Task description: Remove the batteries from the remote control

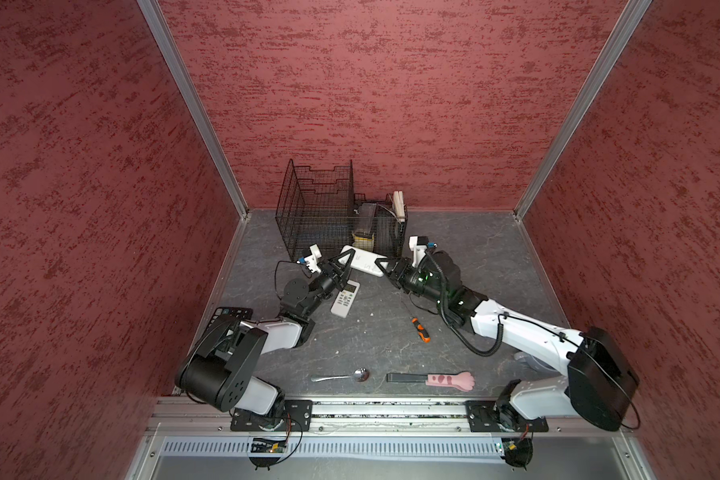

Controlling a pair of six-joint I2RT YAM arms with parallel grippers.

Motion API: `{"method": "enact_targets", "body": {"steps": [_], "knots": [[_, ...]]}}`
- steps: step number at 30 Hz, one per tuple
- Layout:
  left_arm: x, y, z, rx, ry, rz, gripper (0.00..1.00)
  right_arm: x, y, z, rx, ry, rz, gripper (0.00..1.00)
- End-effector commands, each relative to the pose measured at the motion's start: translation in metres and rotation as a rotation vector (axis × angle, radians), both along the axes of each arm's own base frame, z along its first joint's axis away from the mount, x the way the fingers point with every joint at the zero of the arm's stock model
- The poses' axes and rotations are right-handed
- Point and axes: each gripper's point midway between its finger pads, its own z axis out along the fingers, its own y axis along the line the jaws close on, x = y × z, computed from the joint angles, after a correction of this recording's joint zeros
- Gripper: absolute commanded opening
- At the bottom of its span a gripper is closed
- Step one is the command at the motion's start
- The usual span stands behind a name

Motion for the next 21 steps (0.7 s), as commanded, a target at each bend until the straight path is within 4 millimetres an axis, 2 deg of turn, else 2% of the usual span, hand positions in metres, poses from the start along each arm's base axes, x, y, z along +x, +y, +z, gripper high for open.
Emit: {"method": "enact_targets", "body": {"steps": [1, 11, 21], "knots": [[0.0025, 0.0139, 0.0205, -0.012, -0.085, 0.06, 0.0, -0.0057, -0.0118, -0.0353, -0.107, 0.079, -0.015, 0.17], [0.0043, 0.0137, 0.0272, -0.08, -0.081, 0.034, 0.0, -0.0097, -0.0109, -0.0397, -0.106, 0.065, 0.006, 0.22], [0.0035, 0.0117, 0.0281, -0.063, -0.079, 0.024, 0.0, -0.0081, -0.0102, -0.0393, -0.113, 0.054, 0.01, 0.29]]}}
